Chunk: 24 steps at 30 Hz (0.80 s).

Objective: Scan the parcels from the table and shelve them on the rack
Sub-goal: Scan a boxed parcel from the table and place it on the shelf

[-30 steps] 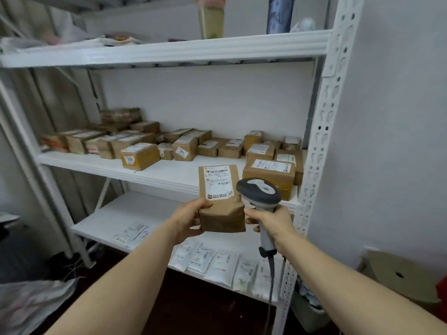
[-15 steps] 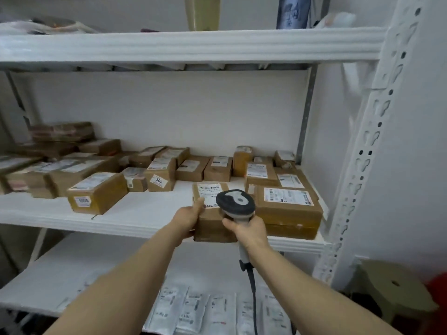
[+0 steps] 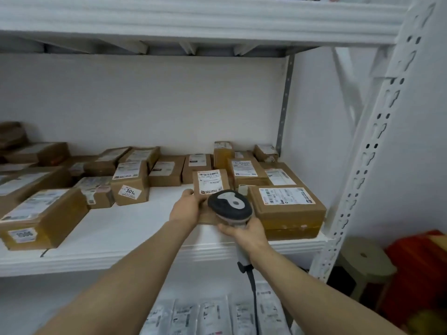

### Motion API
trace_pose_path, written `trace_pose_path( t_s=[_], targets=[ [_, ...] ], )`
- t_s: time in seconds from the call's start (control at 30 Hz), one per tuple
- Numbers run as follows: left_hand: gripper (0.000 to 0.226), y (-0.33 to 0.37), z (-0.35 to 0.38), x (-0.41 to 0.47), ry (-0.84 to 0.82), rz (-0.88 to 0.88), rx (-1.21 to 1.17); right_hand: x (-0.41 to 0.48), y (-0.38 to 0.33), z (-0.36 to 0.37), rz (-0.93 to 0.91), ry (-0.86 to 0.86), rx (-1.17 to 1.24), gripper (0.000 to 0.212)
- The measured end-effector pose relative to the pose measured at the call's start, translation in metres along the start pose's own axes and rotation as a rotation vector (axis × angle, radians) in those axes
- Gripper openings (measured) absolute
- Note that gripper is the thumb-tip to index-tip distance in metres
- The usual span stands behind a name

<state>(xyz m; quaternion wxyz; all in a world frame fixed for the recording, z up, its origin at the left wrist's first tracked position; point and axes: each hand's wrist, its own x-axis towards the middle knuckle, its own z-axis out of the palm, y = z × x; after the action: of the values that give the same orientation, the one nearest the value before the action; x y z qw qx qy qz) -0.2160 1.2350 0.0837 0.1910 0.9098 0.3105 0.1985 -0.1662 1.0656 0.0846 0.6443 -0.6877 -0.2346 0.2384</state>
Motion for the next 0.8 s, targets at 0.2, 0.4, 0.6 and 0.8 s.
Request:
trace_pose_path(
  t_s=[0.2, 0.4, 0.6, 0.8],
  targets=[
    [0.037, 0.022, 0.012, 0.031, -0.006, -0.361, -0.579, -0.003, 0.004, -0.012, 0.048, 0.042, -0.016, 0.035],
    [0.079, 0.027, 0.02, 0.023, 0.039, -0.22, -0.068, -0.016, 0.008, -0.029, 0.097, 0.006, -0.027, 0.026],
    [0.044, 0.068, 0.035, -0.024, 0.264, 0.111, -0.05, -0.045, 0.019, -0.065, 0.124, 0.025, 0.014, 0.022],
    [0.03, 0.158, 0.064, -0.072, 0.169, 0.311, -0.047, -0.094, 0.029, -0.156, 0.094, 0.09, 0.09, 0.009]
  ],
)
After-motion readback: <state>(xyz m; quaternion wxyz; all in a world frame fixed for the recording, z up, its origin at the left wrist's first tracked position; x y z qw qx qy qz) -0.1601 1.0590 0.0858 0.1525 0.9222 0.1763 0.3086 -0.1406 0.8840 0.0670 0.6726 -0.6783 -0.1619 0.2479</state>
